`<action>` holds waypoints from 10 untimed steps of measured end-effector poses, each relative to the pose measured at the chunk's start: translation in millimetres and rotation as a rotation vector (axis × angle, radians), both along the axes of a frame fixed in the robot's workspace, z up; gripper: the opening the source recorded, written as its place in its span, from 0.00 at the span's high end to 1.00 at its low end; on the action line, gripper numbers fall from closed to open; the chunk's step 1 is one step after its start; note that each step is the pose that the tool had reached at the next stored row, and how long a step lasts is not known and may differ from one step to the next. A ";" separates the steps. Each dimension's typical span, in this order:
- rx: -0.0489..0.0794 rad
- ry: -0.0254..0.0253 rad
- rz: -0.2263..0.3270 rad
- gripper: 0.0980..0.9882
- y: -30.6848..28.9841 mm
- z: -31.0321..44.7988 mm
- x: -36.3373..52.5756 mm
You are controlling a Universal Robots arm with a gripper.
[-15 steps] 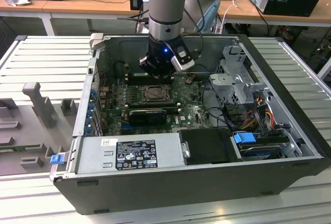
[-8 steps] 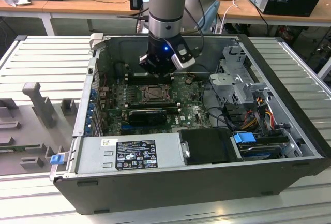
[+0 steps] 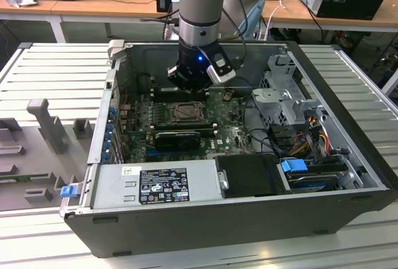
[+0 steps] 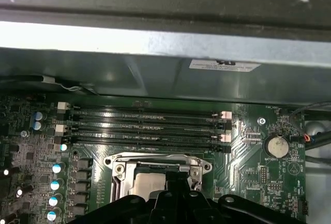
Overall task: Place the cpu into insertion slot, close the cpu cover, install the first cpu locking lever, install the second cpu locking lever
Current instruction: 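Install the second cpu locking lever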
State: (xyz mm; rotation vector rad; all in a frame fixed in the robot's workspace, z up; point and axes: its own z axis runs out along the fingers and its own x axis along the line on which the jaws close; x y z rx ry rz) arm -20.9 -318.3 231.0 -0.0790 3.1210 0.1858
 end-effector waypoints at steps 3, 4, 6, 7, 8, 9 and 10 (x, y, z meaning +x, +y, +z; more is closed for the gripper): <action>0.000 0.0000 0.000 0.99 -2.8 0.0 0.0; 0.000 -0.0001 0.000 0.99 -3.4 0.0 0.0; 0.000 0.0000 0.000 0.99 -5.5 0.0 0.0; 0.000 0.0000 0.000 0.99 -6.2 0.0 0.0; 0.000 0.0000 0.000 0.99 -6.5 0.1 0.0; 0.000 0.0001 0.000 0.99 -6.7 0.4 0.0; 0.000 0.0001 0.000 0.99 -6.9 1.0 0.0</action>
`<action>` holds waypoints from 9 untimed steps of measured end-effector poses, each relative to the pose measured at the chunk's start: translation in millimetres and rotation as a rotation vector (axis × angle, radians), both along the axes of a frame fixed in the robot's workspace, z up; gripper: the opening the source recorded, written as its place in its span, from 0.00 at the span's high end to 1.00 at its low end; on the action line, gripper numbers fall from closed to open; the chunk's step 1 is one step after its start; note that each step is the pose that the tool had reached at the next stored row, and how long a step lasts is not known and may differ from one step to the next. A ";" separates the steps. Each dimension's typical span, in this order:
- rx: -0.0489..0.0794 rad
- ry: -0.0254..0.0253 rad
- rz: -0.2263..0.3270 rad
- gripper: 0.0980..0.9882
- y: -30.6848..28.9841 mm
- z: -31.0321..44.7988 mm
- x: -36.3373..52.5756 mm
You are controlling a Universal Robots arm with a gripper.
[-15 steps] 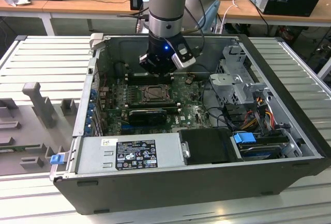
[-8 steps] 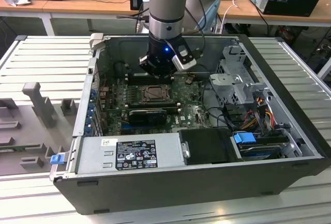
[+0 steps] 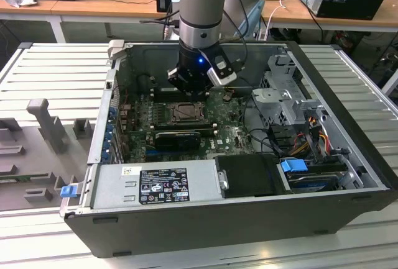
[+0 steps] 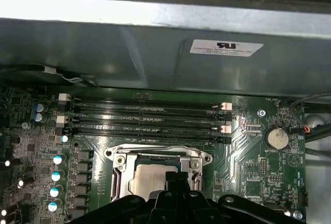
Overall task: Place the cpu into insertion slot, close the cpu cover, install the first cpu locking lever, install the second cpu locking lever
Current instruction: 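Install the second cpu locking lever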
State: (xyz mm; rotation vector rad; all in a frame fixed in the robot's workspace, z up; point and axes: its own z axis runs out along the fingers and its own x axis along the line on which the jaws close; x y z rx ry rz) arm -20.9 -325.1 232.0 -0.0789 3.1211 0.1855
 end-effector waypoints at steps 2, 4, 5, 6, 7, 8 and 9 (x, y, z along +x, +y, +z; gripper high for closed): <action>0.000 -0.0001 0.000 0.99 -0.1 5.4 0.0; 0.000 -0.0001 0.000 0.99 -0.2 11.3 0.0; 0.000 -0.0001 0.000 0.99 -0.6 12.3 0.1; 0.000 -0.0001 0.000 0.99 -2.7 12.4 0.0; 0.000 -0.0001 0.000 0.99 -6.4 12.4 0.0; 0.000 0.0000 0.000 0.99 -8.8 12.5 0.0; 0.000 0.0000 0.000 0.99 -10.5 12.5 0.0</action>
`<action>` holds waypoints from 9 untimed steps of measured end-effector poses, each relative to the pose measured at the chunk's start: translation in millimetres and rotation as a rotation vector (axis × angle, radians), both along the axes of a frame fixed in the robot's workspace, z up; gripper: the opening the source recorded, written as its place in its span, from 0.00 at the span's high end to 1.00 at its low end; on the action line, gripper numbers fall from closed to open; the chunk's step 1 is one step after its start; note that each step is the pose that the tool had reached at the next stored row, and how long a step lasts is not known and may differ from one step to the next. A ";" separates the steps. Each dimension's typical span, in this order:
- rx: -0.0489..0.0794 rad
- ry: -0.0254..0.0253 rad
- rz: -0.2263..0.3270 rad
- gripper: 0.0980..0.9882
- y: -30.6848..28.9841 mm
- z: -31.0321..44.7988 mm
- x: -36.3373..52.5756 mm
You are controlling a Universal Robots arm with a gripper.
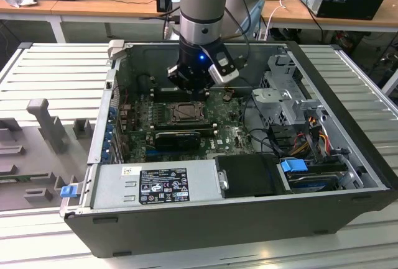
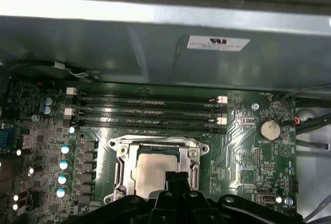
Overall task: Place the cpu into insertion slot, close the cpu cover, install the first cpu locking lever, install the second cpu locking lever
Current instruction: 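Install the second cpu locking lever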
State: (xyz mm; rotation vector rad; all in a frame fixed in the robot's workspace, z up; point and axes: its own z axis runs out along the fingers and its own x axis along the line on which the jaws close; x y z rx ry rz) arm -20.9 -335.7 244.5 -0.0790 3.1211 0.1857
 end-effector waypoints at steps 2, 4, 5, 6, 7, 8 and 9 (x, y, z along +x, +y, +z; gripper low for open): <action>0.000 0.0000 0.000 0.99 -4.8 -0.1 0.0; 0.000 0.0000 0.000 0.99 -16.3 -0.8 -0.1; 0.000 0.0001 0.000 0.99 -20.0 -1.1 -0.1; 0.000 0.0014 0.000 0.99 -25.1 -2.1 -0.1; 0.000 0.0059 0.000 0.99 -31.6 -3.4 -0.1; 0.000 0.0089 0.000 0.99 -34.8 -4.5 -0.1; 0.000 0.0112 0.000 0.99 -36.4 -5.5 -0.2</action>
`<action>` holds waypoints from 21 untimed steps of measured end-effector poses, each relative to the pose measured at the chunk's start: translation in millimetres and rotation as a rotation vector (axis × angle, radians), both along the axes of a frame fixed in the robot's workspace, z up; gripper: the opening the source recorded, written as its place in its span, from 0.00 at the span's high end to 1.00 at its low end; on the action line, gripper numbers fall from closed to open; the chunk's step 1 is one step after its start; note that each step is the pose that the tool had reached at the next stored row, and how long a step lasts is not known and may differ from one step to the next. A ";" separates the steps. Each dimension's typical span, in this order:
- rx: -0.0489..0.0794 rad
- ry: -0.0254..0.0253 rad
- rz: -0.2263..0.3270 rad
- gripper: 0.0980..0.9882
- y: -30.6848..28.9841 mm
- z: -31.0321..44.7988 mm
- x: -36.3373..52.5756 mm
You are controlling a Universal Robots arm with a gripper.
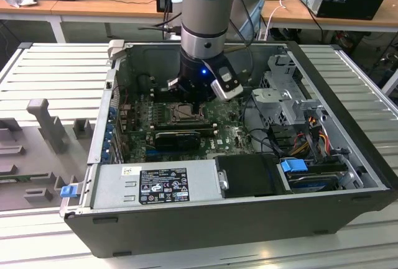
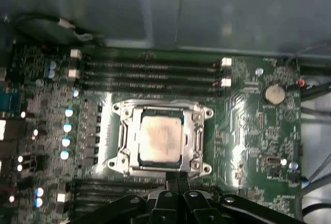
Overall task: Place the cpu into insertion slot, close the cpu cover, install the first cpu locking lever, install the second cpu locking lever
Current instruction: 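Install the second cpu locking lever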
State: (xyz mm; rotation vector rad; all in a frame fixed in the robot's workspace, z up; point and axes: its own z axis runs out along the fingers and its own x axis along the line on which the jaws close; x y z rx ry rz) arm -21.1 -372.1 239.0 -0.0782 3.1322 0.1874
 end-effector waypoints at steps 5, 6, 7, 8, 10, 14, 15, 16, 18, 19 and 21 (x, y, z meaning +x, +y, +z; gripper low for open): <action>0.004 0.0015 0.006 0.99 -3.5 -4.1 -14.7; 0.004 0.0015 0.006 0.99 -3.7 -5.5 -24.3; 0.004 0.0016 0.007 0.99 -3.7 -7.5 -27.7; 0.004 0.0016 0.008 0.99 -3.8 -9.7 -28.5; 0.005 0.0016 0.009 0.99 -3.8 -15.2 -28.5; 0.013 0.0018 0.017 0.99 -4.4 -21.2 -30.4; 0.026 0.0014 0.020 0.99 -5.9 -21.7 -33.3; 0.035 0.0014 0.021 0.99 -7.6 -21.8 -36.8; 0.041 0.0014 0.022 0.99 -10.2 -21.8 -39.8; 0.048 0.0013 0.024 0.99 -12.0 -21.9 -41.1; 0.066 0.0015 0.037 0.99 -13.9 -22.4 -43.8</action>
